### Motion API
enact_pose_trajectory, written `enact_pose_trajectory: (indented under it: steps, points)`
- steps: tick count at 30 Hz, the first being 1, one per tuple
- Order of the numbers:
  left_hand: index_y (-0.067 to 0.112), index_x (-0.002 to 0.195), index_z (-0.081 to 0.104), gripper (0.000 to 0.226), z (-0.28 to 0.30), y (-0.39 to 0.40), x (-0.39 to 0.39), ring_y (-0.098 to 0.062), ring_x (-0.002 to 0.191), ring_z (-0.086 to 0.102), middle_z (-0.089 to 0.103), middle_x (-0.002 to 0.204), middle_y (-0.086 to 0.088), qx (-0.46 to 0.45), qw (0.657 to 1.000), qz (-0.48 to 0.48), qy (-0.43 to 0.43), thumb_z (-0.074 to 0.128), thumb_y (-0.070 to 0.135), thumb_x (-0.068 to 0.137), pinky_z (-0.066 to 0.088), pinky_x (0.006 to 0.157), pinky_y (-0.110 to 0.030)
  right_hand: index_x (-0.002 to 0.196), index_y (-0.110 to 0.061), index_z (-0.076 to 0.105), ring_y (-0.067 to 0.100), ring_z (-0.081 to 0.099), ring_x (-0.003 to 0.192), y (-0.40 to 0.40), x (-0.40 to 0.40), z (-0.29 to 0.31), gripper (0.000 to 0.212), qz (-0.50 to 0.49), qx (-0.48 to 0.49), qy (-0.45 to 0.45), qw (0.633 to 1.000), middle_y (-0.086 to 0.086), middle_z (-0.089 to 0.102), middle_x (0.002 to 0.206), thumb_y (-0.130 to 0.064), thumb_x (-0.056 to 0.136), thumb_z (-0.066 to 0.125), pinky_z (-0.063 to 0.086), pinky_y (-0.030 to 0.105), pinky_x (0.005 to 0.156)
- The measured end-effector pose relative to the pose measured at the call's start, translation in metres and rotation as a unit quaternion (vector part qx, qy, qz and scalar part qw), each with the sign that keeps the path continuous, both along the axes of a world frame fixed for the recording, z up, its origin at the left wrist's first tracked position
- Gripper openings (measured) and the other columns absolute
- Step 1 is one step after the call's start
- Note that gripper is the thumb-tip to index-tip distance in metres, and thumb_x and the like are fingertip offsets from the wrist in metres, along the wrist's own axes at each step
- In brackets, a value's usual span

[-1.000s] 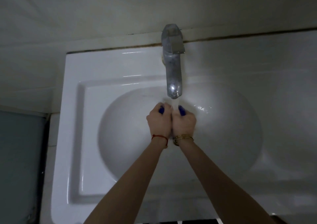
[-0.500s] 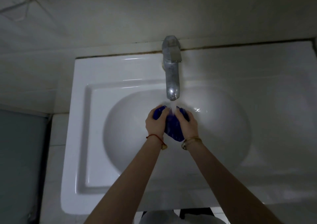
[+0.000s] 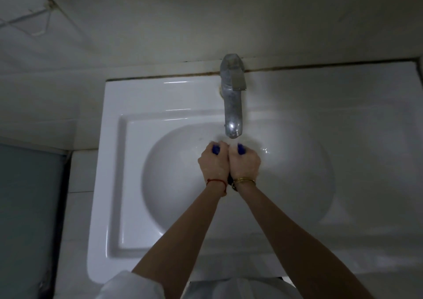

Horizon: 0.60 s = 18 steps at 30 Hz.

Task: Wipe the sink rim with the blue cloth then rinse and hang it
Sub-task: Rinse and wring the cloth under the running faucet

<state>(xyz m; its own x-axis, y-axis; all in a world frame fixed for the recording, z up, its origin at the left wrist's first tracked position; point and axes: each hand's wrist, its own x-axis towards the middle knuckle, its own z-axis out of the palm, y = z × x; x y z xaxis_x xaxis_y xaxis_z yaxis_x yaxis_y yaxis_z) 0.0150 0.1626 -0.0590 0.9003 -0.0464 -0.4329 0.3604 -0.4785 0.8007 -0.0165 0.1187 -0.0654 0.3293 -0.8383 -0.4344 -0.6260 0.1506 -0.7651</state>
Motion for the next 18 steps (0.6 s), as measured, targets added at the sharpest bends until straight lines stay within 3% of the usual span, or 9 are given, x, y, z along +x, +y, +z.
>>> enact_pose_trajectory:
  steps: [3, 7, 9, 11, 14, 16, 18]
  points:
    - [0.018, 0.058, 0.046, 0.035, 0.000, 0.002, 0.001, -0.004, 0.047, 0.042, 0.049, 0.054, 0.005, 0.030, 0.998, -0.048, -0.002, 0.052, 0.020, 0.092, 0.034, 0.042, -0.010, 0.045, -0.021, 0.040, 0.002, 0.040, 0.036, -0.001, -0.007, -0.002, 0.043, 0.019, -0.012, -0.022, 1.000, -0.010, 0.036, 0.040, -0.014, 0.084, 0.057, 0.028, 0.010, 0.038]
    - [0.016, 0.060, 0.044, 0.037, 0.000, 0.005, -0.004, -0.008, 0.050, 0.042, 0.047, 0.056, 0.004, 0.050, 0.995, -0.083, 0.018, 0.053, 0.025, 0.095, 0.034, 0.046, -0.017, 0.052, -0.023, 0.038, 0.005, 0.043, 0.041, -0.003, -0.020, -0.006, 0.045, 0.082, -0.083, -0.047, 0.992, -0.008, 0.039, 0.046, -0.018, 0.094, 0.054, 0.031, 0.012, 0.046]
    - [0.014, 0.073, 0.053, 0.028, -0.001, 0.006, -0.005, -0.011, 0.061, 0.049, 0.053, 0.068, 0.003, 0.039, 0.996, -0.057, 0.052, 0.055, 0.032, 0.095, 0.041, 0.059, -0.023, 0.066, -0.019, 0.045, 0.008, 0.048, 0.050, -0.008, -0.026, -0.005, 0.032, 0.141, -0.102, -0.057, 0.983, -0.002, 0.050, 0.056, -0.027, 0.097, 0.051, 0.037, 0.022, 0.052]
    - [0.014, 0.100, 0.059, 0.027, 0.000, 0.010, -0.002, -0.017, 0.080, 0.056, 0.056, 0.087, 0.001, 0.030, 0.992, -0.031, 0.115, 0.058, 0.040, 0.093, 0.044, 0.071, -0.026, 0.089, -0.016, 0.050, 0.018, 0.058, 0.068, -0.011, -0.031, -0.001, 0.022, 0.175, -0.096, -0.048, 0.979, 0.004, 0.061, 0.081, -0.036, 0.097, 0.049, 0.046, 0.029, 0.062]
    - [0.020, 0.095, 0.059, 0.023, 0.002, 0.013, 0.002, -0.020, 0.088, 0.057, 0.060, 0.092, -0.001, 0.011, 0.984, -0.033, 0.173, 0.059, 0.043, 0.092, 0.046, 0.077, -0.028, 0.103, -0.024, 0.053, 0.021, 0.059, 0.087, -0.011, -0.030, 0.001, 0.026, 0.153, -0.023, -0.025, 0.988, 0.002, 0.061, 0.104, -0.047, 0.096, 0.043, 0.047, 0.034, 0.076]
    - [0.024, 0.093, 0.061, 0.015, 0.005, 0.010, 0.000, -0.018, 0.086, 0.058, 0.063, 0.092, -0.001, -0.002, 0.987, -0.036, 0.157, 0.058, 0.038, 0.093, 0.047, 0.076, -0.027, 0.100, -0.026, 0.057, 0.020, 0.058, 0.086, -0.009, -0.024, 0.003, 0.037, 0.098, 0.036, 0.013, 0.994, 0.000, 0.062, 0.099, -0.058, 0.094, 0.039, 0.045, 0.032, 0.075]
    - [0.022, 0.090, 0.066, 0.016, 0.007, 0.006, -0.005, -0.013, 0.078, 0.059, 0.065, 0.086, 0.002, 0.003, 0.994, -0.044, 0.100, 0.058, 0.036, 0.094, 0.046, 0.069, -0.020, 0.096, -0.020, 0.063, 0.017, 0.058, 0.080, -0.008, -0.016, 0.006, 0.050, 0.046, 0.031, 0.055, 0.997, -0.001, 0.061, 0.089, -0.064, 0.091, 0.039, 0.043, 0.029, 0.071]
